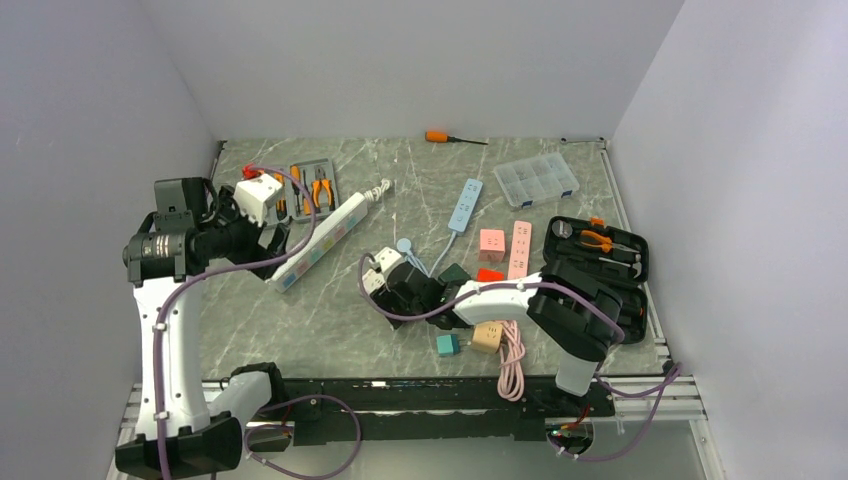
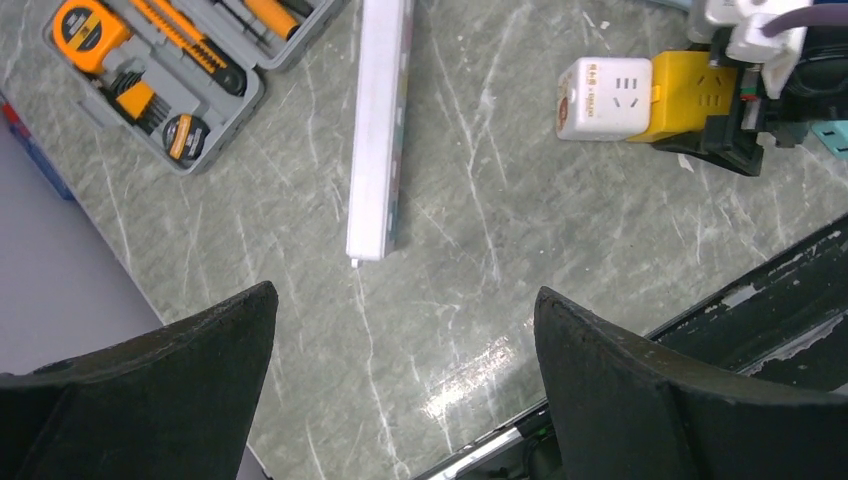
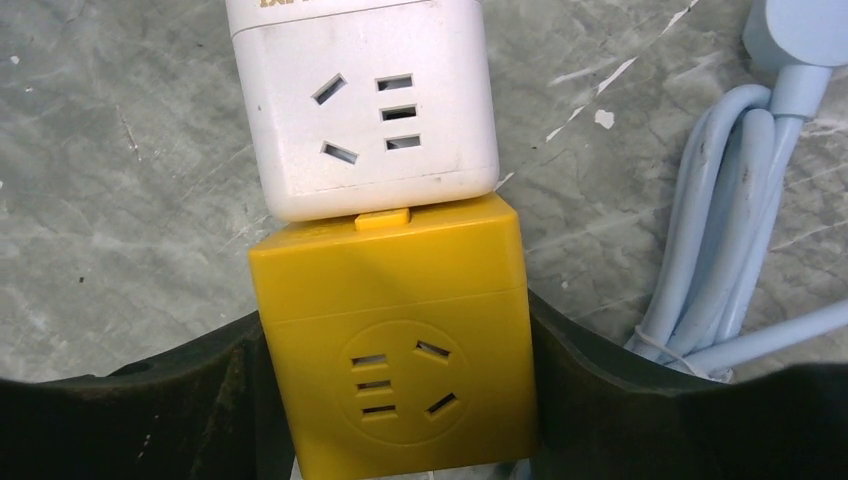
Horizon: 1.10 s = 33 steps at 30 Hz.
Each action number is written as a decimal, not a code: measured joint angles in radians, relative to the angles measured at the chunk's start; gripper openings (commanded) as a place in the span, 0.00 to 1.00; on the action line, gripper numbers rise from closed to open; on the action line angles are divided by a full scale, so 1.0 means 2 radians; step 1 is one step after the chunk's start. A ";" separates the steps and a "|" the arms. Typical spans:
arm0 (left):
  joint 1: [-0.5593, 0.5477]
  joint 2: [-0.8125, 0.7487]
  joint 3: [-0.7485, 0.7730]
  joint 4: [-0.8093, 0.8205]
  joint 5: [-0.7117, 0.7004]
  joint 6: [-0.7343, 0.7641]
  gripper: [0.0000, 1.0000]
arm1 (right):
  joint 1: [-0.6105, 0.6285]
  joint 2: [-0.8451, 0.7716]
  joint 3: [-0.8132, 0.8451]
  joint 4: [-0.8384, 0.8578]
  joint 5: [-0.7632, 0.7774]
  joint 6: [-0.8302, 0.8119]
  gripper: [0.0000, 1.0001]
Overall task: Pull the plug off the socket
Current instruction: Remove the plug from the socket.
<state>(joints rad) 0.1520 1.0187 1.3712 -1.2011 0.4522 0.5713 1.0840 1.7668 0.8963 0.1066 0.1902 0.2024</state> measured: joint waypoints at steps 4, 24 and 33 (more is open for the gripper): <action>0.000 -0.025 -0.019 0.000 0.030 0.036 0.99 | 0.009 -0.010 0.000 -0.017 -0.001 0.000 0.00; 0.000 -0.259 -0.220 0.014 0.257 0.352 0.99 | 0.027 -0.275 -0.043 -0.146 -0.101 0.081 0.00; 0.000 -0.353 -0.293 0.025 0.300 0.468 0.99 | 0.029 -0.296 -0.012 -0.178 -0.149 0.126 0.00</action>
<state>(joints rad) 0.1520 0.3134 0.7860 -1.1515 1.0531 1.5070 1.1419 1.1755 0.8726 -0.2489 -0.1070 0.4549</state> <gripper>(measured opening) 0.994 0.635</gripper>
